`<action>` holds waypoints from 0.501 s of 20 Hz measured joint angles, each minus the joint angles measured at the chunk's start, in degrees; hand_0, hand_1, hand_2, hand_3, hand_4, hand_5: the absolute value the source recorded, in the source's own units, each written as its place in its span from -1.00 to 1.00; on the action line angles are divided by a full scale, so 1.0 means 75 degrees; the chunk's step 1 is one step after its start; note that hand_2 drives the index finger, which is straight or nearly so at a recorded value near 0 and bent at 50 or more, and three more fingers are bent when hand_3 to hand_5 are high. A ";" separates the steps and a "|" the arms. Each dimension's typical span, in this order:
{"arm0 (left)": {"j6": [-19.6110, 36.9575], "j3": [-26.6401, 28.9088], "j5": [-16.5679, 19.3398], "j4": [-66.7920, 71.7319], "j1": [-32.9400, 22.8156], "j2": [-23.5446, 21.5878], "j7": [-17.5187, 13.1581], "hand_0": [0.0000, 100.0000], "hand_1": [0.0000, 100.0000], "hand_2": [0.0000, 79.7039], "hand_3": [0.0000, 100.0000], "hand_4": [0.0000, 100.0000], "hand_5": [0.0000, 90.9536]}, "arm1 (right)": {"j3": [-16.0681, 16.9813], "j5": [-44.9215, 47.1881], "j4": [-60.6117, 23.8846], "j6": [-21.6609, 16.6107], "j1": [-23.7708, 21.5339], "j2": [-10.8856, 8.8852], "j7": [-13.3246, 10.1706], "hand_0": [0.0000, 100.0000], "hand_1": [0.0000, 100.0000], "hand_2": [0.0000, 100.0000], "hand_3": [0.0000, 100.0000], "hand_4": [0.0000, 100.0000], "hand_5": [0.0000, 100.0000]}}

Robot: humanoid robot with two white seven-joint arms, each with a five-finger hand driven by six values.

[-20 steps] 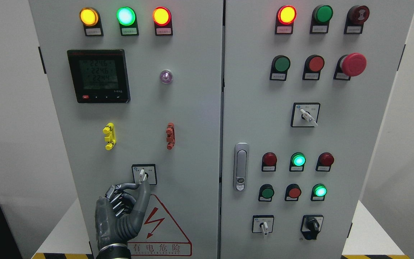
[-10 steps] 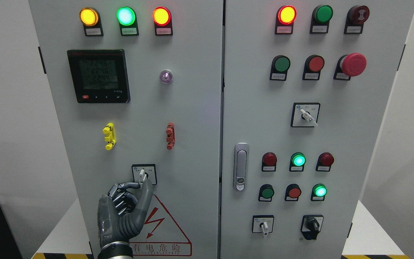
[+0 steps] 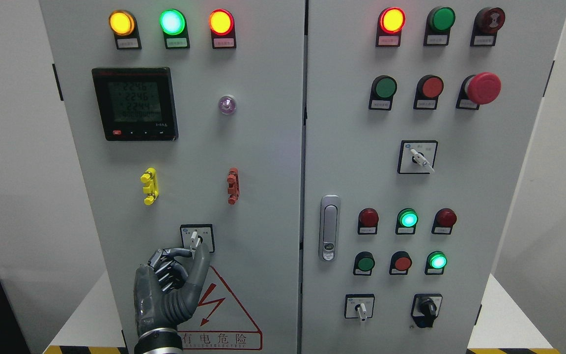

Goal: Turn on light switch 1

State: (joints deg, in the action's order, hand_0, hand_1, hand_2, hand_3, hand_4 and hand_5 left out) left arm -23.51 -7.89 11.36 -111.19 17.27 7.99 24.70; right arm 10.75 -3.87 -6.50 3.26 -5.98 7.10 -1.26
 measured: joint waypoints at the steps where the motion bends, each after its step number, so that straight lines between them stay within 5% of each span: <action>1: -0.0005 -0.0001 0.0014 0.0000 0.0005 0.0001 0.0000 -0.76 0.11 0.38 0.91 0.89 0.92 | 0.0000 0.0000 0.0000 0.0000 0.0000 0.0000 0.0000 -1.00 -1.00 -1.00 -1.00 -1.00 -1.00; 10: -0.0283 -0.0009 0.0083 -0.0005 0.0057 0.0007 -0.0021 -0.77 0.10 0.38 0.92 0.89 0.92 | 0.0001 0.0000 0.0000 0.0000 0.0000 0.0000 0.0000 -1.00 -1.00 -1.00 -1.00 -1.00 -1.00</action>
State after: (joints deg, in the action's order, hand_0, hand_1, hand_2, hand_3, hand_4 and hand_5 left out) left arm -25.63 -7.96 11.98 -111.23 17.69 8.04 24.55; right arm 10.76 -3.87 -6.50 3.26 -5.98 7.10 -1.26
